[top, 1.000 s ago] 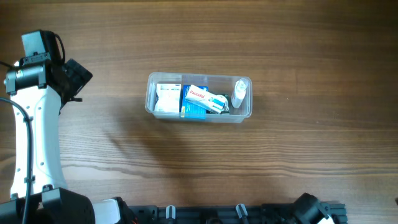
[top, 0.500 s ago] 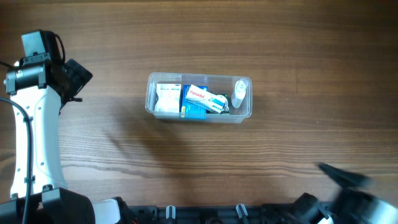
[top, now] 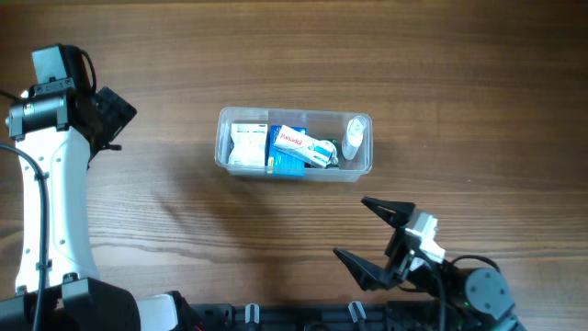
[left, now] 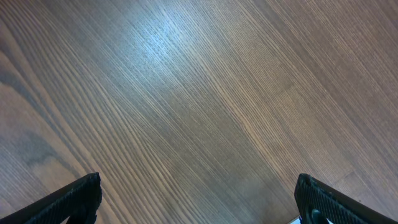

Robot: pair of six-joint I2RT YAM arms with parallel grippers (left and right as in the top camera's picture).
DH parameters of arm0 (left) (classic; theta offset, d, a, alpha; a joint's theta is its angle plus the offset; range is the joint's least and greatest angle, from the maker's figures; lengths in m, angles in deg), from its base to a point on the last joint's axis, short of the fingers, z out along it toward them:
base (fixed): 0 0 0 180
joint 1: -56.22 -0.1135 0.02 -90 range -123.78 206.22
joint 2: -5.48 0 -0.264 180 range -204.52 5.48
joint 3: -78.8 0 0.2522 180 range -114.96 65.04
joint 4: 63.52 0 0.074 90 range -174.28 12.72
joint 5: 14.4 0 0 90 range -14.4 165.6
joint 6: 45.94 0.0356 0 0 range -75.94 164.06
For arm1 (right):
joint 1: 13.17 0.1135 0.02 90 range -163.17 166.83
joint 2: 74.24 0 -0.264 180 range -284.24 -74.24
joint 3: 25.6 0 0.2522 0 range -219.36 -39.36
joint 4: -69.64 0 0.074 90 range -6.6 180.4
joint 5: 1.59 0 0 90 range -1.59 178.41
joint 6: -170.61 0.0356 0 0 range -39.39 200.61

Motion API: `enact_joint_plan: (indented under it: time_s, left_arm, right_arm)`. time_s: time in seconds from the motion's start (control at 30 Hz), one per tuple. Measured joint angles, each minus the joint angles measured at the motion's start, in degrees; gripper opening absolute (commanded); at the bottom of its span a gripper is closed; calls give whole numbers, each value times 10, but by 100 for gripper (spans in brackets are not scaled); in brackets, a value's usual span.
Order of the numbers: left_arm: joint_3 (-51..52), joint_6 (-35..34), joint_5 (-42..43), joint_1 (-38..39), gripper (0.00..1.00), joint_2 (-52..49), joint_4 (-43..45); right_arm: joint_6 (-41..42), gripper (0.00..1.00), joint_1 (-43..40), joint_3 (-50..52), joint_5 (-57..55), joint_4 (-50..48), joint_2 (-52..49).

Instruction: Pack container

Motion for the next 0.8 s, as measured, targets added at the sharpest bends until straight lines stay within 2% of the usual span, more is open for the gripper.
enact_joint_plan:
  time_s: [0.37, 0.8]
  left_arm:
    - [0, 0, 0, 0, 100, 0, 0]
    - [0, 0, 0, 0, 100, 0, 0]
  right_arm:
    - [10, 100, 0, 75, -56, 8, 0]
    - [-31, 100, 0, 77, -89, 8, -1]
